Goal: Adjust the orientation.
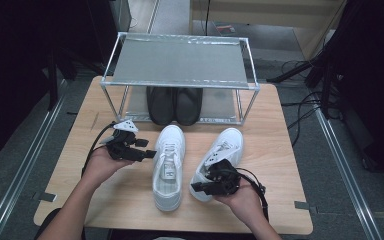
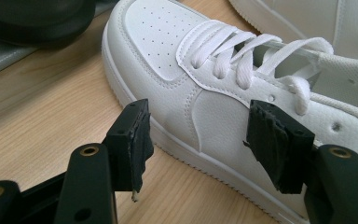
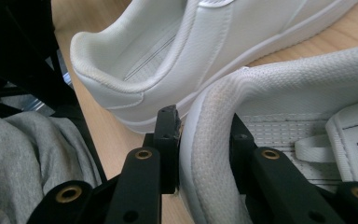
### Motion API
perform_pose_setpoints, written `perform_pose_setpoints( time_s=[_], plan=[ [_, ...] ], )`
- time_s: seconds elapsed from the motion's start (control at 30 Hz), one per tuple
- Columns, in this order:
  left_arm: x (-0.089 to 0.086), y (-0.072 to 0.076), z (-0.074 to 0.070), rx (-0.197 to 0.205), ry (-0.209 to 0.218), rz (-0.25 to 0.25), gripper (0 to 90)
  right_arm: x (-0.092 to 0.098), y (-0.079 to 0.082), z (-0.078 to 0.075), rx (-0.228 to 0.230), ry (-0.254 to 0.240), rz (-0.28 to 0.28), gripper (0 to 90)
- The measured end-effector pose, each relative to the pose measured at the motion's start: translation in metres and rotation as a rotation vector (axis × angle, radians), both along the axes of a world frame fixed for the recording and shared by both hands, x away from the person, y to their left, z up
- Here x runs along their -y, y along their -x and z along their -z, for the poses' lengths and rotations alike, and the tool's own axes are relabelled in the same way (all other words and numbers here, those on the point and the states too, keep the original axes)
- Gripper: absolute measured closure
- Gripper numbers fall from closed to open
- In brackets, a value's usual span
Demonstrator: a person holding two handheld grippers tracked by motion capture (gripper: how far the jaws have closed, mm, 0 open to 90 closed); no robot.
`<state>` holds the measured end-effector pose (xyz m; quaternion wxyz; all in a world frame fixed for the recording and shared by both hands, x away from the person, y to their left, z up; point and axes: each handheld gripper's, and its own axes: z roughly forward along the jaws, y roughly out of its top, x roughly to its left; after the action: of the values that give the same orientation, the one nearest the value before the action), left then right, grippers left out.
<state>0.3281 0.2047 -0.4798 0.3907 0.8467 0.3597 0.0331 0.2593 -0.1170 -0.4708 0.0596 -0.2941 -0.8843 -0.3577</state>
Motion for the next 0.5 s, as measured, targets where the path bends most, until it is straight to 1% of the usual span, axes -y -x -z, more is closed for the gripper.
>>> perform_pose_setpoints(
  time_s=[0.1,0.17,0.27,0.33,0.4,0.43,0.47,0.5],
  plan=[
    [0.0002,0.0001,0.0,0.001,0.0,0.001,40.0,-0.0044,-0.0002,0.0059,-0.006,0.008,-0.012,73.1],
    [0.0001,0.0002,-0.0001,0.001,0.0,0.001,40.0,-0.0058,-0.0004,0.0087,-0.013,0.003,-0.007,72.8],
    [-0.0004,0.0,-0.0002,0.002,0.001,-0.001,40.0,-0.0069,0.0002,0.0085,0.0,0.003,-0.003,72.2],
    [-0.0004,-0.0001,0.0,0.001,0.0,-0.002,40.0,-0.0066,0.0005,0.0088,-0.002,0.002,-0.003,71.1],
    [-0.0004,-0.0001,0.0,0.001,-0.001,-0.001,40.0,-0.0071,0.0002,0.0103,0.0,0.004,-0.017,68.4],
    [-0.0004,-0.0001,0.0001,0.0,0.0,-0.002,40.0,-0.0076,0.0008,0.0104,-0.008,0.008,-0.016,67.0],
    [-0.0007,-0.0002,0.0,-0.001,-0.004,0.002,40.0,-0.0073,0.0009,0.0102,-0.001,-0.005,-0.018,65.5],
    [-0.0007,-0.0002,0.0001,0.0,-0.002,0.0,40.0,-0.0065,0.001,0.0088,-0.005,-0.011,-0.017,65.3]
  ],
)
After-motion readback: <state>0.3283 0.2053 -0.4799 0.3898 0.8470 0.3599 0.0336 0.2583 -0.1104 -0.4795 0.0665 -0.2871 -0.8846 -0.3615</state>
